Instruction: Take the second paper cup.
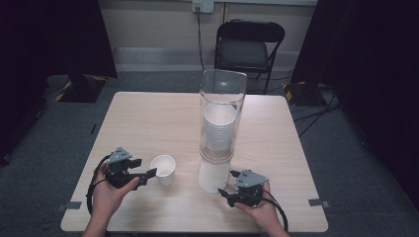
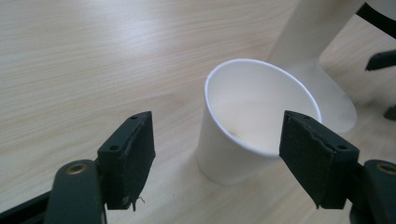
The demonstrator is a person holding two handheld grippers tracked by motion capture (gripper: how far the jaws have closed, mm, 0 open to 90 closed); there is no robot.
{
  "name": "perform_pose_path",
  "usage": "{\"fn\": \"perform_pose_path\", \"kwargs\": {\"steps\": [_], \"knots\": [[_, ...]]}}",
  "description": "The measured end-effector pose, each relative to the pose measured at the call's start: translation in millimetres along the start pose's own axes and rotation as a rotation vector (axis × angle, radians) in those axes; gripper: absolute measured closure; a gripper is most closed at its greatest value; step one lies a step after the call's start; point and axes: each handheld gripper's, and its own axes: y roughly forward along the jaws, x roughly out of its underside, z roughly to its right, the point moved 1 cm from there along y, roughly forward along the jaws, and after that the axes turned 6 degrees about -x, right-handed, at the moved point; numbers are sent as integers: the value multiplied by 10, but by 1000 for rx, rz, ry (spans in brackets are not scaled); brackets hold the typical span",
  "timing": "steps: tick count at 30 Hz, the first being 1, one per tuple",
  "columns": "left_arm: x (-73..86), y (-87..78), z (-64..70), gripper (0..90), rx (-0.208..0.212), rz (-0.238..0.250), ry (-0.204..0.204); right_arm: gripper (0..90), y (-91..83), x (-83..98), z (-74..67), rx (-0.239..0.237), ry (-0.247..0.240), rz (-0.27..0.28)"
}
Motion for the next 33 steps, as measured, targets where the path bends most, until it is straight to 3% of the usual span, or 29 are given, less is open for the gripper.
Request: {"fn": "perform_pose_path", "kwargs": {"steps": [5, 10, 14, 16, 20, 22, 27, 33], "knots": [[104, -77, -18, 222, 18, -10, 15, 244, 11, -9, 72, 5, 51, 4], [191, -78, -32, 209, 32, -15, 29, 238, 21, -40, 122, 14, 65, 4], [252, -53, -40, 192, 48, -19, 17, 236, 35, -61, 147, 15, 73, 9], [328, -11, -55, 178, 69, -27, 44, 235, 43, -76, 171, 14, 81, 11], [414, 47, -64, 176, 85, -37, 29, 234, 35, -100, 189, 14, 91, 18], [507, 120, -80, 177, 92, -66, 33, 235, 25, -121, 216, 13, 111, 36], [611, 229, -52, 183, 99, -113, 83, 229, 32, -165, 241, 14, 118, 44], [690, 305, -27, 176, 95, -118, 125, 226, 30, -292, 244, 3, 125, 82]]}}
